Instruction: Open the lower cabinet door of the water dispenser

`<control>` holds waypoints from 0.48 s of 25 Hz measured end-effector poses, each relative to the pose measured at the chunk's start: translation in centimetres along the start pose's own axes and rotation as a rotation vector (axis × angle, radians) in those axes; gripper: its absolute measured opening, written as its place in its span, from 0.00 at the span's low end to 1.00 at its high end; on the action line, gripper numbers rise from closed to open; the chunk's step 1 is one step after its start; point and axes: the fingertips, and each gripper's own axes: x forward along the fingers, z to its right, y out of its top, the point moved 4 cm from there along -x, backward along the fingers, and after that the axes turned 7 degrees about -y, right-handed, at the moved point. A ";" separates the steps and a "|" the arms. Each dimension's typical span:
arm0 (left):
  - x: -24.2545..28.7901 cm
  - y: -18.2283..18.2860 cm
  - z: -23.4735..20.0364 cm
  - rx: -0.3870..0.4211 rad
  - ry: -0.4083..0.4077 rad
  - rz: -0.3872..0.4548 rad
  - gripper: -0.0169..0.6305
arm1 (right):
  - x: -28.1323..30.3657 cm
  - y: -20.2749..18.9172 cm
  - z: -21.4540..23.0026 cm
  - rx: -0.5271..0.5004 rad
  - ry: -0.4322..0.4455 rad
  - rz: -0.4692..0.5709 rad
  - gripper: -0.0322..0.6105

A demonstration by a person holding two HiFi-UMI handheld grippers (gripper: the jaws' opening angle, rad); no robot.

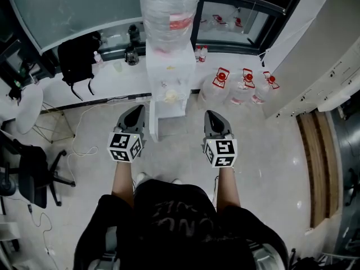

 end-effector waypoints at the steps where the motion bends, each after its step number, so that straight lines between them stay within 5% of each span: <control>1: 0.0 0.1 0.0 0.003 0.001 0.001 0.04 | 0.0 0.0 0.0 0.000 -0.001 0.002 0.07; 12: 0.2 0.8 0.5 0.033 -0.015 0.016 0.04 | -0.2 0.8 0.6 -0.013 -0.008 0.027 0.07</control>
